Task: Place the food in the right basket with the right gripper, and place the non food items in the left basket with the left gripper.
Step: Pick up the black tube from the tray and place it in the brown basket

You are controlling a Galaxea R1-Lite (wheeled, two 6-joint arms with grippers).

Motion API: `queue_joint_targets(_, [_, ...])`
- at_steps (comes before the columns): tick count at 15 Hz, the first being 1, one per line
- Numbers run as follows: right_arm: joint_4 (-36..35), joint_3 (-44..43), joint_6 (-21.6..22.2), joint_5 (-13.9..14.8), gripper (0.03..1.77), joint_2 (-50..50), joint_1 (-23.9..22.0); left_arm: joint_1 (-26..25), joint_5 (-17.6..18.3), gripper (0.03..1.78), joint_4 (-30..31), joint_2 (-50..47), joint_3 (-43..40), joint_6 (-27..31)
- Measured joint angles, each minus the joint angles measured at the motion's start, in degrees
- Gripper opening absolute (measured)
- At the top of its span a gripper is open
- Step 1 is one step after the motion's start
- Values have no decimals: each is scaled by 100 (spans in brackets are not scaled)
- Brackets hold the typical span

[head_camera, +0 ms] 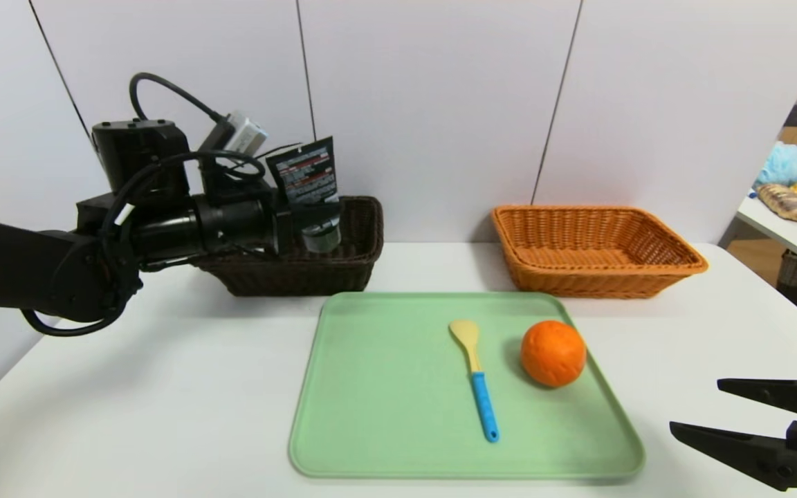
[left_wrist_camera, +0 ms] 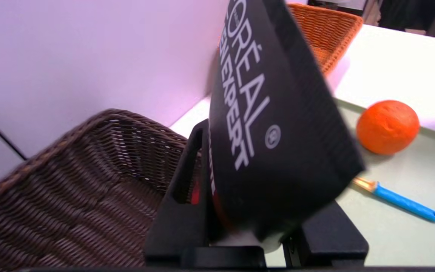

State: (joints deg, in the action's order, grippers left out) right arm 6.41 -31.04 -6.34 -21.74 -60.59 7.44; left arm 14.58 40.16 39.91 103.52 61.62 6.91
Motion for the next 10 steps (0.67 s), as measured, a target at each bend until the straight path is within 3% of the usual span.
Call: queue_joint_targets(10, [-2,113,0,24,170,1,-66,-858,11,51,-98,1425,1521,44])
